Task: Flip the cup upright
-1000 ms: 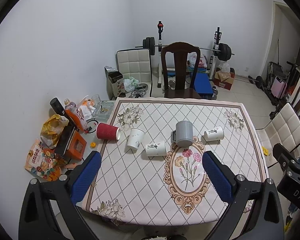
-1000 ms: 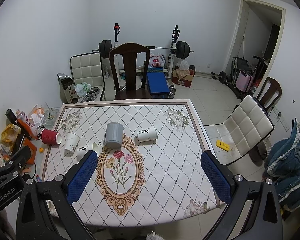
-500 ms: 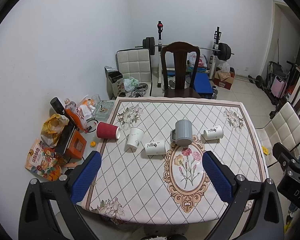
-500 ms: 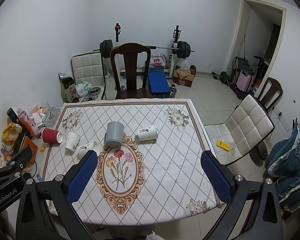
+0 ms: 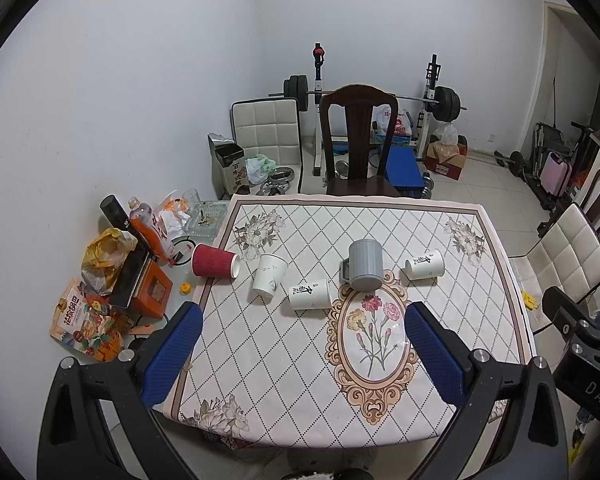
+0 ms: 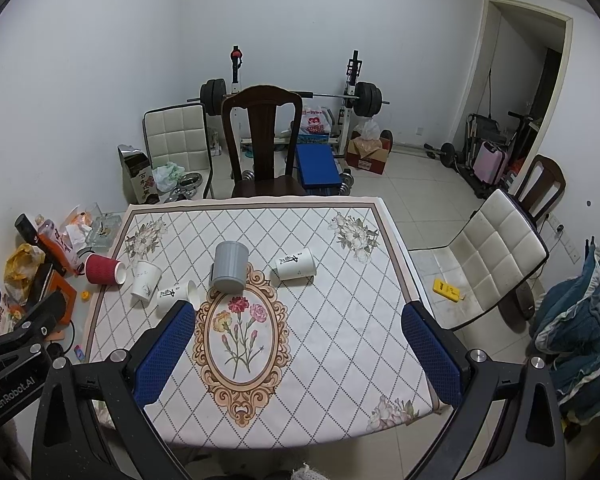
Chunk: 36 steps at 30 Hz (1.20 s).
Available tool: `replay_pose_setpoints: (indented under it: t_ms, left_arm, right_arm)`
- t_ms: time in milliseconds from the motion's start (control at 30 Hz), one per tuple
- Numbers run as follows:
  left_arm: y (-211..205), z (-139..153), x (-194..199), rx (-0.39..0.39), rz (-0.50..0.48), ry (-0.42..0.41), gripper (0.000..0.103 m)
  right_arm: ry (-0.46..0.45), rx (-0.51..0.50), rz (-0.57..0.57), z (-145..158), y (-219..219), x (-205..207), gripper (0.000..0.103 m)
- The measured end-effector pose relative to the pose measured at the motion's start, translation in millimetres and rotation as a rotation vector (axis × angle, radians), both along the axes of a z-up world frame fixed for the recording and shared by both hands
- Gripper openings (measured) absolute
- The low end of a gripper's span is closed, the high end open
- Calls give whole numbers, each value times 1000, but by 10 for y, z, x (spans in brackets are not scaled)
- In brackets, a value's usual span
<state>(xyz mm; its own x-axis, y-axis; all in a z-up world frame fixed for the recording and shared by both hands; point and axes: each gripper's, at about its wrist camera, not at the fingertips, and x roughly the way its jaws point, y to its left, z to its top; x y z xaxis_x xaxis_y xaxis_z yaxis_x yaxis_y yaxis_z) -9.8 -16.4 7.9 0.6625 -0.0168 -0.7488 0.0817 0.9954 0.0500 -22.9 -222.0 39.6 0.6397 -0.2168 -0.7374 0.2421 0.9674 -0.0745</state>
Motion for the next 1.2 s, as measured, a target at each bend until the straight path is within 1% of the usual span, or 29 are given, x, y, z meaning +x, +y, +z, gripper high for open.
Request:
replay_pose_setpoints:
  t_ms: [300,500,633,733,800,900,1000,1100,1200]
  left_arm:
    - [-23,-16,-3,0,-1,1,103]
    - [-117,-26,-37,-3,-9,4,103]
    - [-154,-42,-30,-6,-15,8,103]
    - [-132,-79,19,-18,-23,27,103]
    - [-59,-172,146,-26,-29,53,103]
    - [-75,-364,324,-16,-44,88,103]
    - [-162,-629,536,3,-67,151,103]
    - [-302,-946,766,36,-91,222,103]
    - [-598,-1332,1047,93,-127,284,103]
  right_arm:
    - [3,-2,-1,4,0,-24,103]
    - [3,-2,-8,5,14,-55,103]
    - [5,-2,-13,3,141,-57,103]
    - [19,12,-27,-40,171,25,103]
    - [30,31,-44,-93,150,69,103]
    - [72,91,-90,-324,19,194,103]
    - [151,152,-162,-723,-226,363,103]
    - [251,180,-241,-1222,-567,548,103]
    - [318,208,-289,-1634,-873,703,103]
